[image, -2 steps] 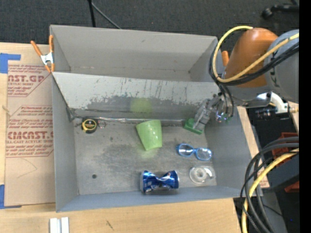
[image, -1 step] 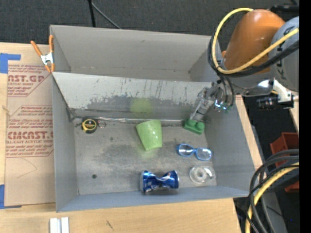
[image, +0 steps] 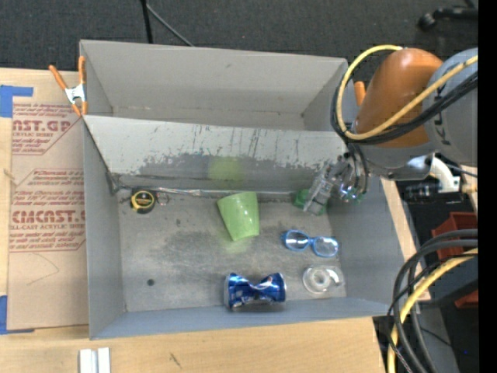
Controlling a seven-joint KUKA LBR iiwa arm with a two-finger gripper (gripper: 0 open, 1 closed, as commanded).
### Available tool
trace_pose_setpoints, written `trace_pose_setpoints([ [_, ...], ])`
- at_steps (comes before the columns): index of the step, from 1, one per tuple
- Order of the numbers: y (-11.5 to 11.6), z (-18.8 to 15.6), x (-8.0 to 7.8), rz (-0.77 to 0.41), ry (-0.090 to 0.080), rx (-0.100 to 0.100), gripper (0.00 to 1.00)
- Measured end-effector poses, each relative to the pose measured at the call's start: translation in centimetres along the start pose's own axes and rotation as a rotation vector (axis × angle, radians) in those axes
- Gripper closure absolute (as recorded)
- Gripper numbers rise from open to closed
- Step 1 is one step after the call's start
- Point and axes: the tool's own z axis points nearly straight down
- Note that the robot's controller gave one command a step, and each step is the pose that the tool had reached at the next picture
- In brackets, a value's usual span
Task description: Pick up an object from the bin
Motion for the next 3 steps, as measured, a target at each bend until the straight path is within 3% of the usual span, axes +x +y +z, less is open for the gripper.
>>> trace_pose_setpoints([
  [1, 1.1, 3.1, -1.1, 0.160, -0.002, -0.001, 1.00],
  [2, -2.2, -6.2, -4.0, 0.127, -0.013, -0.004, 1.00],
  [3, -6.7, 0.2, -0.9, 0.086, 0.003, 0.003, 1.00],
])
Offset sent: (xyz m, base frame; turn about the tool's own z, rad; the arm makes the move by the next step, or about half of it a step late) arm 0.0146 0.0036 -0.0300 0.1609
